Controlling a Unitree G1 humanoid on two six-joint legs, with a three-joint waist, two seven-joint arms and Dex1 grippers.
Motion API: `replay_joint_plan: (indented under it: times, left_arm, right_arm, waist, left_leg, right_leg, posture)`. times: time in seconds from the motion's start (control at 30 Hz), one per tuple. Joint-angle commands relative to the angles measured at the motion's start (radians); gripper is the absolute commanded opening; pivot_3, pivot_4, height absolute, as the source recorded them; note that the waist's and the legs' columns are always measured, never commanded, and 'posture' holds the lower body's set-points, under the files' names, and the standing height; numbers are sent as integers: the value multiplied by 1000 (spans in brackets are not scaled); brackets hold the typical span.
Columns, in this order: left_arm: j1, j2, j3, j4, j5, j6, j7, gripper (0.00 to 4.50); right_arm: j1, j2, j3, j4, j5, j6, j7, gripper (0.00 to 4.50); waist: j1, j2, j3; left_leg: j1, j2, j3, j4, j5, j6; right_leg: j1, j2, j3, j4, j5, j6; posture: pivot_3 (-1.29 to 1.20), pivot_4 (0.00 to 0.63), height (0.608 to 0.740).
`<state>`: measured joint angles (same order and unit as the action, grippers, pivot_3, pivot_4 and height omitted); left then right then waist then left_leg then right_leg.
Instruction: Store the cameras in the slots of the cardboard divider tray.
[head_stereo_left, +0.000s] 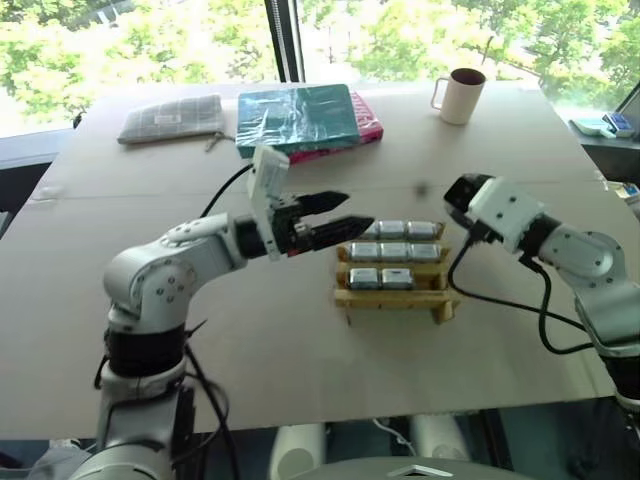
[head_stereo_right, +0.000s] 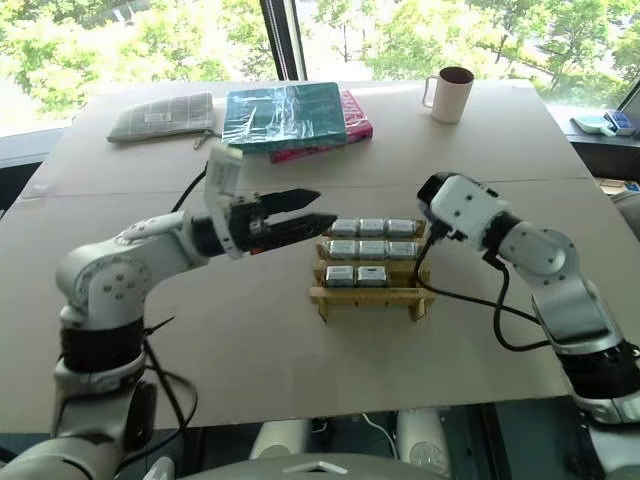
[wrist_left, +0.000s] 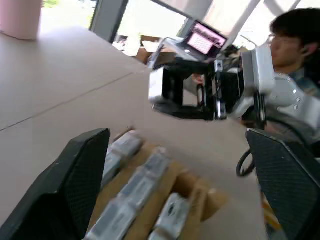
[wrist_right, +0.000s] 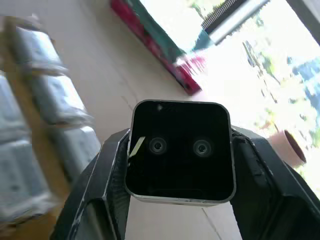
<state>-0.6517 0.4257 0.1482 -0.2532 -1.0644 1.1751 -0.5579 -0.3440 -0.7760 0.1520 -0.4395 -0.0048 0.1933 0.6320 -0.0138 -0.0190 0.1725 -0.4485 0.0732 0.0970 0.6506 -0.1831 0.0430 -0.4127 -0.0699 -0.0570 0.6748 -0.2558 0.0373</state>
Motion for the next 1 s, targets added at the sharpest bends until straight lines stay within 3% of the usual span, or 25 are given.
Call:
replay_joint_plan:
  times: [0.03,0.5,0.57,0.77,0.83,1.0]
  left_arm:
    - [-63,-74,-2,89,-76,77,68,4500]
    - [-158,-100,-87,216,-18,78,-50,4500]
    - [-159,-97,-90,218,-11,76,-61,3731]
    - [-175,-95,-81,230,-14,86,-87,859]
    - [-182,-90,-86,232,-9,85,-101,795]
    - [-205,-65,-146,218,72,21,-159,794]
  right_arm:
    - [-20,-4,-3,-119,-3,1,44,2095]
    - [-85,104,25,-240,-9,104,55,2095]
    - [-84,108,23,-242,-11,108,58,2094]
    - [-71,112,7,-256,6,130,68,2094]
    - [-61,110,-6,-261,58,174,91,2094]
    - [24,103,-116,-279,168,238,105,4438]
  waist:
    - [0,-1,0]
    - [7,-2,1]
    - [6,-2,1]
    - [6,-2,1]
    - [7,-2,1]
    - [10,-2,1]
  left_leg:
    - [0,0,1,0,0,0]
    - [-1,-1,0,1,0,0]
    - [-1,-1,0,1,0,0]
    - [-1,-1,0,1,0,0]
    - [-1,-1,0,0,0,0]
    - [-1,-1,0,0,0,0]
  right_leg:
    - [0,0,1,0,0,0]
    - [0,0,0,1,1,-3]
    - [0,0,0,1,2,-4]
    - [0,-1,0,1,2,-4]
    - [0,-1,0,1,2,-4]
    - [0,0,0,0,2,-4]
  posture:
    - [0,150,740]
    - [0,150,740]
    - [0,150,740]
    - [0,150,740]
    - [0,150,740]
    - [0,150,740]
